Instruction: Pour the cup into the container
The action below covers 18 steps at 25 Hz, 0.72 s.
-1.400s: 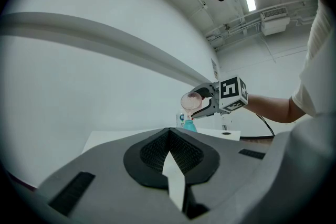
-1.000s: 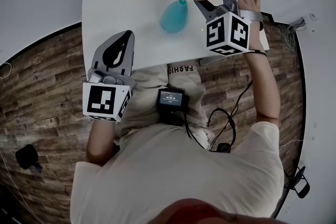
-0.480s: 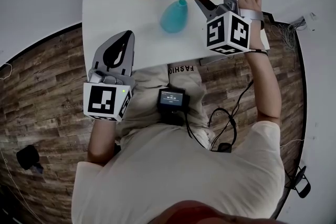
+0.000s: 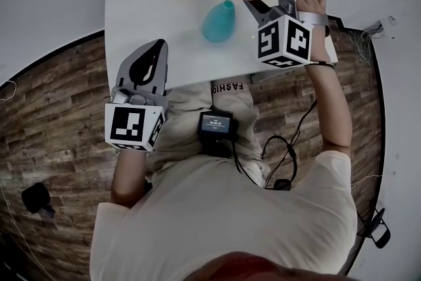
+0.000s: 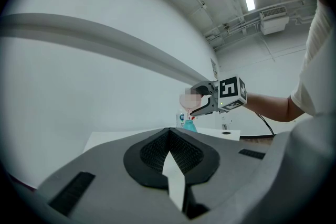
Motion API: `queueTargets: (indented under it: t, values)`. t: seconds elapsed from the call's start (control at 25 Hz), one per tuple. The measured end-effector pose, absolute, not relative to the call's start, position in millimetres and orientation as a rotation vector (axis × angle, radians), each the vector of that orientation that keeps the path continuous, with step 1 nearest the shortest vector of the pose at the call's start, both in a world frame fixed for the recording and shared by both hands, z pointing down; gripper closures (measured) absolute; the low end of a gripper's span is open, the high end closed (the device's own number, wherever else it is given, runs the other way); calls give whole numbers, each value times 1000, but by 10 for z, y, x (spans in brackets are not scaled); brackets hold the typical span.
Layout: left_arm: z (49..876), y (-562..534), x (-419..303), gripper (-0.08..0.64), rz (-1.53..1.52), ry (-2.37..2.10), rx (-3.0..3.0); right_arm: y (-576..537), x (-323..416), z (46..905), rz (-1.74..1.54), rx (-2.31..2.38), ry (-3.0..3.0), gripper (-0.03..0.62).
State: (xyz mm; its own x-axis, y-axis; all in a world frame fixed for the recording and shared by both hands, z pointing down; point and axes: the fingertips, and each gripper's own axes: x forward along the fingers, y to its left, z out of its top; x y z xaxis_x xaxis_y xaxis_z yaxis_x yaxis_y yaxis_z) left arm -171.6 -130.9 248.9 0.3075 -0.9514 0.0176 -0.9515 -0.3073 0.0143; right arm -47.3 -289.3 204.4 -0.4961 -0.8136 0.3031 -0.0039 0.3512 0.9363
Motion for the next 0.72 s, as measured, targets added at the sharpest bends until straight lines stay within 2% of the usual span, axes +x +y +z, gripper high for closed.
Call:
queueTargets:
  t: [0.72]
  values:
    - [2486, -1284, -1644, 548, -4, -1823, 2537, -2882, -432, 2022, -1276, 744, -1752, 224]
